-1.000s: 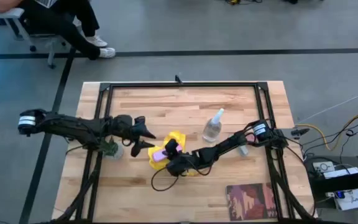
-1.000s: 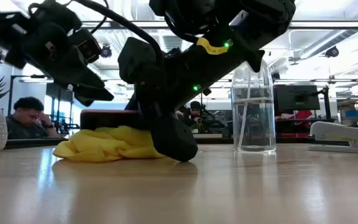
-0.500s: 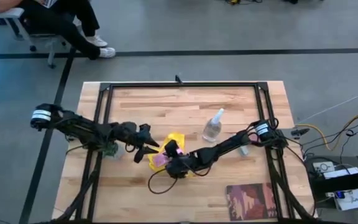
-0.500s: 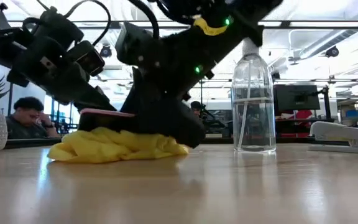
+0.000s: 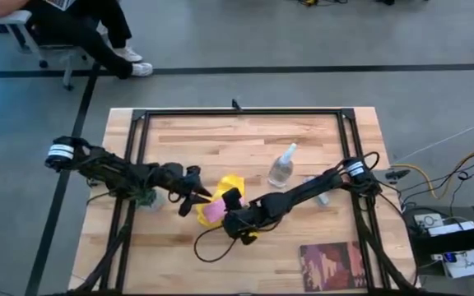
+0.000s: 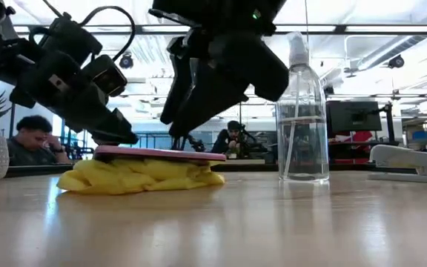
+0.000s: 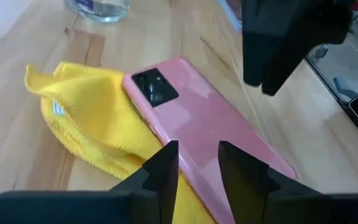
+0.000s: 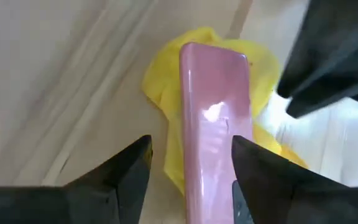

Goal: Apply microfiber cloth
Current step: Wipe the front and back of the cellphone with the yellow microfiber cloth

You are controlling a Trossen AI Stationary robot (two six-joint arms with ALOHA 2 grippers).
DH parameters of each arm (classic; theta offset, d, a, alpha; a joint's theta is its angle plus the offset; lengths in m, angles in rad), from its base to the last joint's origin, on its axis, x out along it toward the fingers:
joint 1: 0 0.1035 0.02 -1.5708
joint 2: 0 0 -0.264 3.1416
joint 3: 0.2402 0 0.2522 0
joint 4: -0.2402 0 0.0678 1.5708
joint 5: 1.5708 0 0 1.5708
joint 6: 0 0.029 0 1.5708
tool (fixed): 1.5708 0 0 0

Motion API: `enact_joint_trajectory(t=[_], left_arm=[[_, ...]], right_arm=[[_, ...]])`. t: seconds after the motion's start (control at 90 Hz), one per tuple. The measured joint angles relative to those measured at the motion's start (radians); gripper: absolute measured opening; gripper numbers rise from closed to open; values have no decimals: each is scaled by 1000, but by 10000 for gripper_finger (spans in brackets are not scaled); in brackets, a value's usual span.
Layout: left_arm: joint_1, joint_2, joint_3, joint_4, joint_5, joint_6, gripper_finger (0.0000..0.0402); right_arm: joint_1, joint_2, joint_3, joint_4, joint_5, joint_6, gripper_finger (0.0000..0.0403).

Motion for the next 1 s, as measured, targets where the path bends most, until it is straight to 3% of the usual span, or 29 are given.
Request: enact_joint_trajectory(t=[0.178,0.222,0.522,0.811,1.0], left_arm=[[0,8,0,-80,-259,16,89],[1,19,0,-87,-281,16,86],[0,163,-1,7,-173,17,63],[2,331,0,265,-66,5,58],[2,362,-2,318,-44,12,58]], right_arm=[[-17,6,0,22,-10,32,189],[-29,6,0,26,-24,44,188],[-98,6,-25,90,-162,51,193],[-112,30,-88,175,-161,46,191],[-121,89,-86,216,-117,20,175]])
